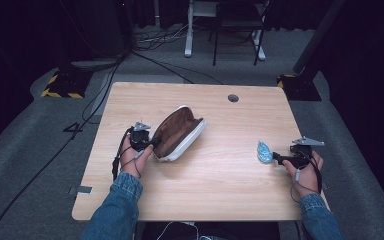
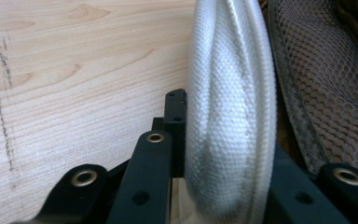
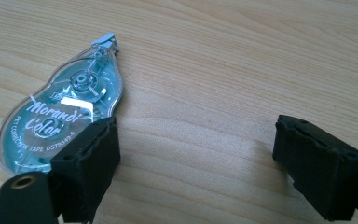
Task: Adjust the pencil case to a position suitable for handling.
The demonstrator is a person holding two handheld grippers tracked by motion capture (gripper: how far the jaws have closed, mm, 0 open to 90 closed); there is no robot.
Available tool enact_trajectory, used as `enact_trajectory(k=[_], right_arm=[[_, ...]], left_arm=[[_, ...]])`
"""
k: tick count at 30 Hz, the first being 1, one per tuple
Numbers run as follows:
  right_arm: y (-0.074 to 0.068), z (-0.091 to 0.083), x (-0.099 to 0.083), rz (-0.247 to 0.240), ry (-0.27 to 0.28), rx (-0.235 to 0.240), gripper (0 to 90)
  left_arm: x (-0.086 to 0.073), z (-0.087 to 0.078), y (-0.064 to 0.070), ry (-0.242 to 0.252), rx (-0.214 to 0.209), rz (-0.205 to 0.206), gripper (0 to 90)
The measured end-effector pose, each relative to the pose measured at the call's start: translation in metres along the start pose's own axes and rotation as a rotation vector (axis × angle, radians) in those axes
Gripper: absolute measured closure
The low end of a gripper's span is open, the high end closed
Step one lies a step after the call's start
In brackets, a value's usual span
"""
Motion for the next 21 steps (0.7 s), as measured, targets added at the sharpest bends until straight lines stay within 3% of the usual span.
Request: enact_trajectory(k=[12, 21], right_arm=[[0.000, 0.000, 0.000, 0.000, 0.000, 0.000, 14.9], [0.000, 0.000, 0.000, 0.000, 0.000, 0.000, 14.9]], left_arm=[[0.001, -0.008, 0.004, -0.008, -0.045, -0.021, 83.7], [0.002, -0.018, 0.013, -0.015, -0.076, -0.006, 84.0]])
Point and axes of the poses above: each handheld gripper's, and its own axes: z roughly forward along the jaws, x roughly out of its top, y roughly to its right, the point moved 3 cm from there along z, roughly forward along the jaws, and after that the axes turned 6 degrees about -z, right-handed, at the moved point
